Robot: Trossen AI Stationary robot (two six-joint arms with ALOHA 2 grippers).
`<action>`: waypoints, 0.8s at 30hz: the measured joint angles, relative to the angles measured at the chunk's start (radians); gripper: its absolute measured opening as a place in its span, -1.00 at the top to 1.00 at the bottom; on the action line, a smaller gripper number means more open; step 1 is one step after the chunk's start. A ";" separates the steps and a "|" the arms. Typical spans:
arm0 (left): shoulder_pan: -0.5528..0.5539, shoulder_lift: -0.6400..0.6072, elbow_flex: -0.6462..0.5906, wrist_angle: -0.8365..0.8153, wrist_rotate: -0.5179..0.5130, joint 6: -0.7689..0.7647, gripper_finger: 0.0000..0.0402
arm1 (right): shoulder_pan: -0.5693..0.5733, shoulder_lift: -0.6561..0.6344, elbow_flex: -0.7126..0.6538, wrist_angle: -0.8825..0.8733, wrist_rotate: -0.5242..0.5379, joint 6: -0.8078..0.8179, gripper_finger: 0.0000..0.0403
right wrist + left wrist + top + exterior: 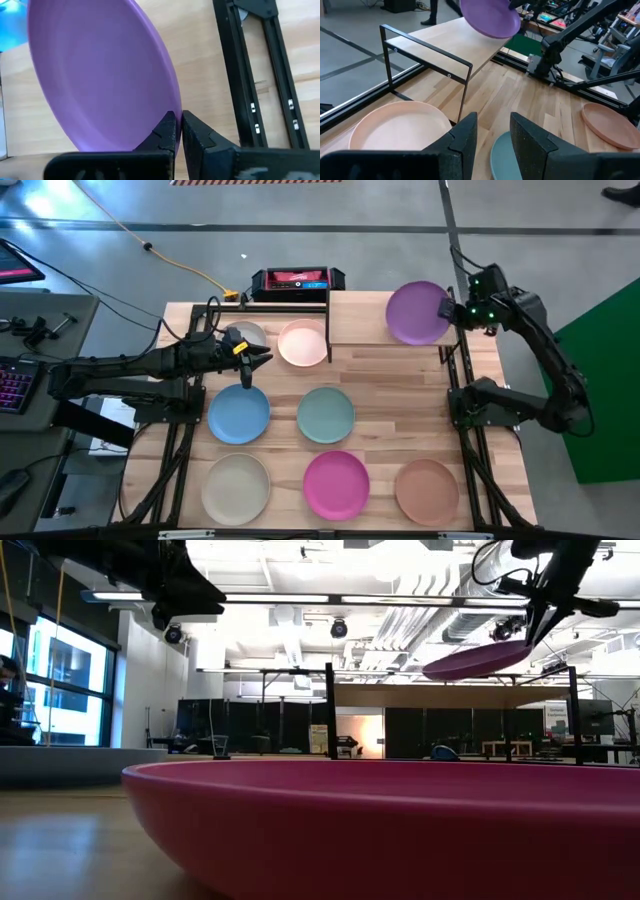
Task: Place and stack plates onto a shelf
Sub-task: Put the purple plate on the shelf
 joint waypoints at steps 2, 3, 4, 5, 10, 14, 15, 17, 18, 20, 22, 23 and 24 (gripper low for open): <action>0.000 0.000 0.000 0.000 0.000 0.000 0.48 | -0.010 0.005 -0.012 0.000 -0.008 0.010 1.00; 0.000 0.000 0.000 0.000 0.000 0.000 0.48 | -0.012 0.010 -0.017 -0.001 -0.010 0.017 1.00; 0.000 0.000 0.000 0.000 0.000 0.000 0.48 | -0.012 0.015 -0.022 0.000 -0.010 0.020 1.00; 0.000 0.000 0.000 0.000 0.000 0.000 0.48 | -0.012 0.020 -0.026 0.006 -0.009 0.023 1.00; 0.000 0.000 0.000 0.000 0.009 0.000 0.48 | -0.012 0.043 -0.028 0.023 0.003 0.024 1.00; 0.000 0.000 0.000 0.000 0.010 0.000 0.48 | -0.012 0.079 -0.028 0.006 0.028 0.015 1.00; 0.000 0.000 0.000 0.000 0.010 -0.001 0.48 | -0.012 0.090 -0.028 0.001 0.038 0.011 1.00; 0.000 0.000 0.000 0.000 0.011 -0.001 0.48 | -0.012 0.107 -0.028 0.001 0.047 0.003 1.00; 0.000 0.000 0.000 0.000 0.011 -0.001 0.48 | -0.012 0.115 -0.028 0.001 0.047 -0.002 1.00; 0.000 0.000 0.000 0.000 0.011 -0.001 0.48 | -0.012 0.129 -0.028 0.001 0.048 -0.003 1.00; 0.000 0.000 0.000 0.000 0.011 -0.001 0.48 | -0.012 0.138 -0.028 0.002 0.062 -0.003 1.00; 0.000 0.000 0.000 0.000 0.011 -0.001 0.48 | -0.012 0.142 -0.028 0.003 0.075 -0.003 1.00; 0.000 0.000 0.000 0.000 0.011 -0.001 0.48 | -0.012 0.145 -0.028 0.006 0.088 -0.003 1.00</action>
